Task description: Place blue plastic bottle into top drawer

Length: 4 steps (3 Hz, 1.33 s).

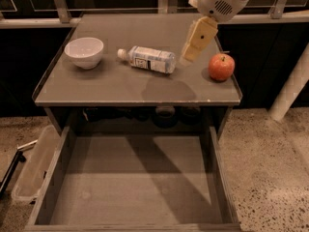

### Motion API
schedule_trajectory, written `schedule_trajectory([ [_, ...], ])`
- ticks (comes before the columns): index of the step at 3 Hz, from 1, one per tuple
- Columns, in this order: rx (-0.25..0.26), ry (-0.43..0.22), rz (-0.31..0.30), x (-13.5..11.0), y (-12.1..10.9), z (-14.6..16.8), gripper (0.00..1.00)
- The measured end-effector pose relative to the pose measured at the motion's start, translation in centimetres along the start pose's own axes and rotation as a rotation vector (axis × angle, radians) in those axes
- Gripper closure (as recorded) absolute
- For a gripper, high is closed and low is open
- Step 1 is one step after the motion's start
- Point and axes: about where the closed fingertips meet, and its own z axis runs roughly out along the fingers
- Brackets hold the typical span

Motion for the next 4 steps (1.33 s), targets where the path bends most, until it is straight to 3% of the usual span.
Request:
schedule_trajectory([
  [1, 0.004, -0.005, -0.02, -0.4, -0.1, 0.6, 0.0],
  [2, 0.015, -0.061, -0.025, -0.8, -1.4, 3.0, 0.0],
  [4, 0.008, -0.163, 0.046, -0.6, -4.7, 9.0, 0.0],
])
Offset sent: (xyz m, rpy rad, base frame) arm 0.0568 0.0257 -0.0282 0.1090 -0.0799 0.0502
